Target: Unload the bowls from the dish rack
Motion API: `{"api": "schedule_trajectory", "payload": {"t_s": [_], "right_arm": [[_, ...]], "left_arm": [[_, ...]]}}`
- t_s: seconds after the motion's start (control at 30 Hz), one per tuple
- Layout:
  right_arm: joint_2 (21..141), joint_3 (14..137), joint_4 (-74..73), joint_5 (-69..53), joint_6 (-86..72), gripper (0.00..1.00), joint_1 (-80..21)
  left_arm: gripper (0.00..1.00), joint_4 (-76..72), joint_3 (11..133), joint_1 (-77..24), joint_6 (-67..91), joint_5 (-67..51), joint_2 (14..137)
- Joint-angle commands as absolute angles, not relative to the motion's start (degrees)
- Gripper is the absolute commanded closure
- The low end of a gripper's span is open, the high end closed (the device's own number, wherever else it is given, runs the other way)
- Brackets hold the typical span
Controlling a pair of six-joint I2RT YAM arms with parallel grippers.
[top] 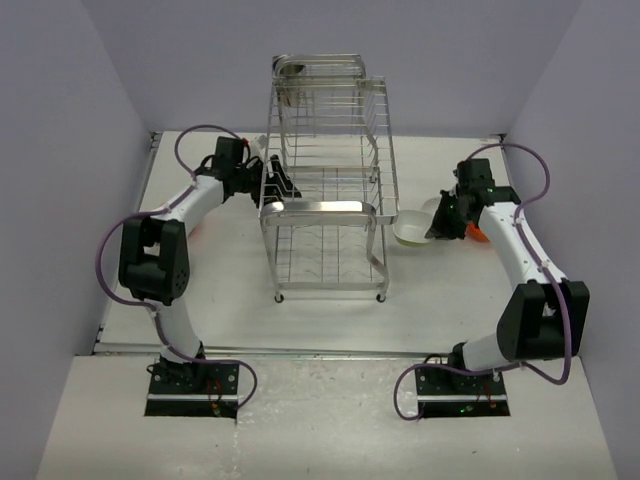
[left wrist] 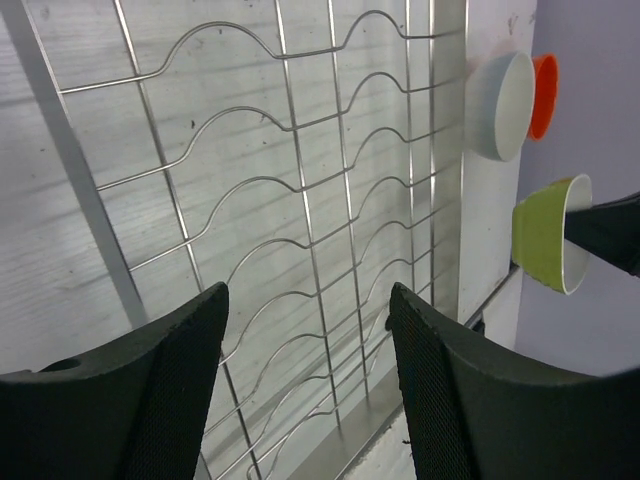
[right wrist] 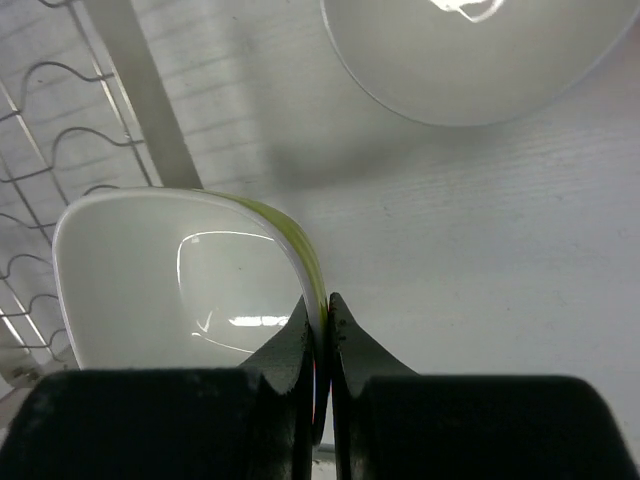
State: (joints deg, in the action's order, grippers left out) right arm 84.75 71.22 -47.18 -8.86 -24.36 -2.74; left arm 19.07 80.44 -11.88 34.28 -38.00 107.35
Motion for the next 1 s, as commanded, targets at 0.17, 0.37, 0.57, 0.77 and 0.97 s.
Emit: {"api": "schedule_trajectory", "payload": {"t_s": [0.17,0.37,0.57,0.77,0.97], "right_arm": [[78.05,62.76,-46.93,1.65,-25.39,1.00,3.32],[78.84,61.53,-47.55,6.06,-27.68,1.00,9.83],[83.58,61.08,-47.99,9.23,-30.76,1.00,15.89],[87.01,61.52,-48.51,15.37,-31.11,1.00,18.98],[93.24,62.83,-48.60,17.84,-31.64,1.00,20.74]], "left_arm": [[0.33,24.87,80.60,-8.97,28.92,-32.87,102.31],[0.33,32.50,83.05,-6.51,24.09,-27.25,99.23],[0.33,31.30,79.91,-6.24,27.06,-24.43,93.35],[0.33,26.90,74.80,-6.15,29.79,-26.02,89.47],[0.34,26.98,73.74,-6.07,29.36,-22.94,86.66]]}}
